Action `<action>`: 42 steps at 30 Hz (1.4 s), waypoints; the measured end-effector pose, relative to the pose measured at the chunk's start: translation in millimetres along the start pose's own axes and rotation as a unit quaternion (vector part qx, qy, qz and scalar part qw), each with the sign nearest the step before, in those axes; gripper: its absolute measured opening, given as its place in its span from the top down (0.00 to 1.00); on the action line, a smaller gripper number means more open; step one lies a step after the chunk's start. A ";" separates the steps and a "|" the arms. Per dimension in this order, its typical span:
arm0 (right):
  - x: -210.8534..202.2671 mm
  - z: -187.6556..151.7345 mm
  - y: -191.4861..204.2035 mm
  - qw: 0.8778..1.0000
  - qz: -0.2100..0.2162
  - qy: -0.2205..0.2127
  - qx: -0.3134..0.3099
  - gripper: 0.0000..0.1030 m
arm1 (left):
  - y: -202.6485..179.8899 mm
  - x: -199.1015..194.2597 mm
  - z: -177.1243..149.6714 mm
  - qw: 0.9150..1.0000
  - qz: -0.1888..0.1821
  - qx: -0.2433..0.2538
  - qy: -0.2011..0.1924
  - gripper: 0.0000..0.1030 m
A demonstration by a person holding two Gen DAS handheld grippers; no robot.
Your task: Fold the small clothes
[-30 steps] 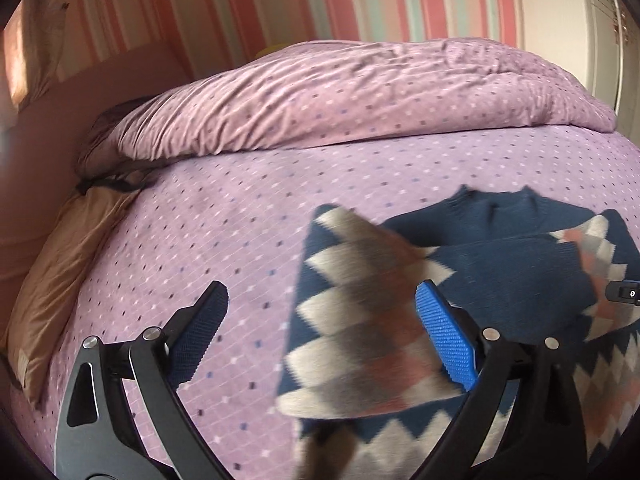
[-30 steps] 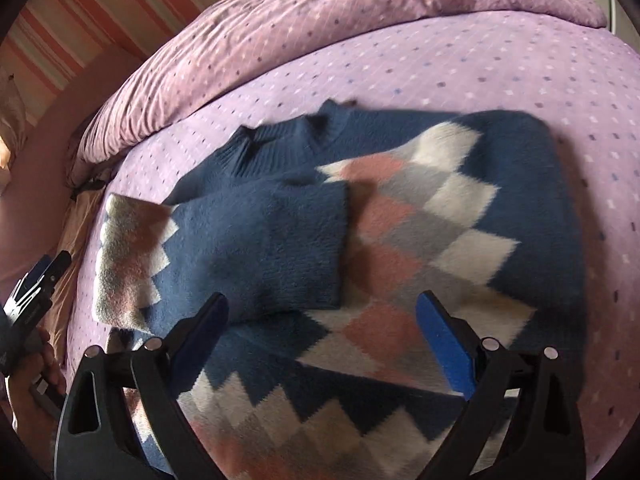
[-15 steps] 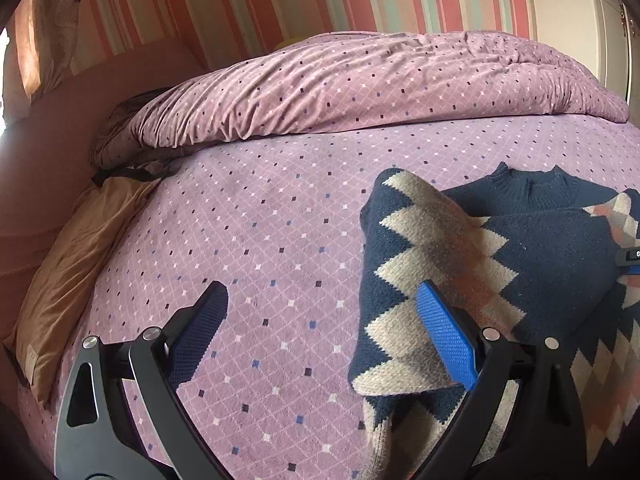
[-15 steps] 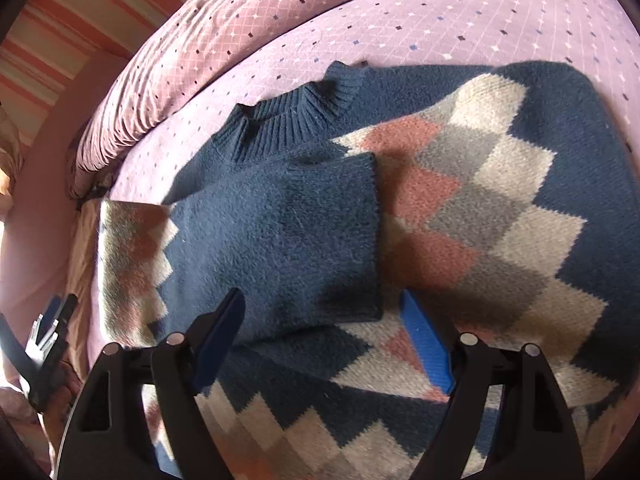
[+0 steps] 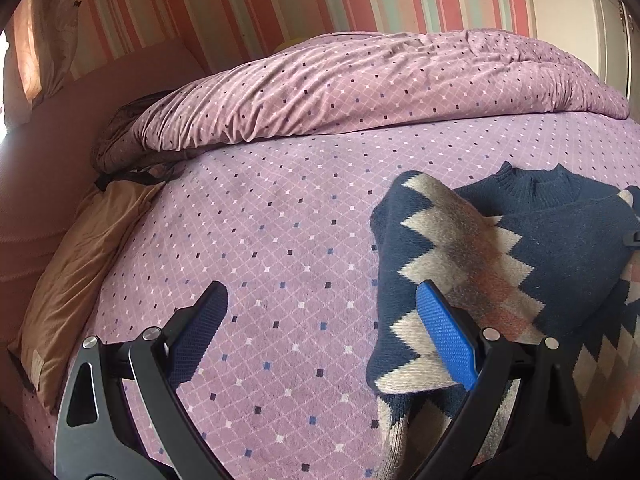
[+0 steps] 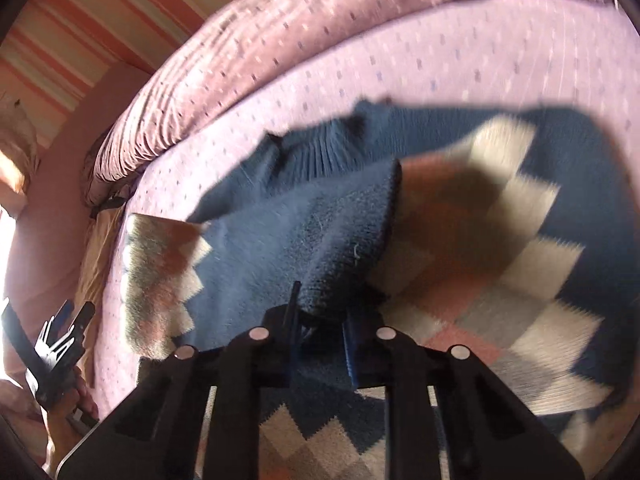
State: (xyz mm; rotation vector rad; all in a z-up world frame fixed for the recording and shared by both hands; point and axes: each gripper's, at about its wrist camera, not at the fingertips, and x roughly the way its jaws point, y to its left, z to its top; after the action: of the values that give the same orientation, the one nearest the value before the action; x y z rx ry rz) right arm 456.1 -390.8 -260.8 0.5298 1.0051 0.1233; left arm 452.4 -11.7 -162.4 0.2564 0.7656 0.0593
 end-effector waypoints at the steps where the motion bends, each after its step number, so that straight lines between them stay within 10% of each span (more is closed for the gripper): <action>1: -6.1 2.2 0.8 1.000 -0.007 -0.006 -0.008 0.83 | -0.3 -0.2 0.5 1.000 0.000 -0.002 0.001 0.08; 15: -45.9 -3.7 -59.1 0.993 -0.098 -0.019 -0.062 0.79 | -37.5 13.7 -8.0 1.000 -0.001 0.002 0.025 0.07; 22: -27.9 -28.8 -69.2 0.983 -0.155 -0.016 -0.096 0.54 | -47.0 17.2 -17.7 0.999 -0.006 0.004 0.034 0.07; 32: -47.0 -33.2 -56.1 0.920 -0.338 -0.044 -0.194 0.41 | -42.5 9.4 -24.4 0.999 -0.011 -0.003 0.032 0.07; 42: -81.1 -47.7 -41.6 0.934 -0.299 -0.061 -0.187 0.35 | -36.6 -18.4 -37.4 0.999 -0.028 -0.016 0.018 0.07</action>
State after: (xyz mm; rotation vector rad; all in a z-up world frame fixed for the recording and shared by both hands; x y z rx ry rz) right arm 366.8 -436.7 -238.2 -0.1280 0.9533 -0.2573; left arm 411.8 -42.0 -185.0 0.2034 0.8064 0.0227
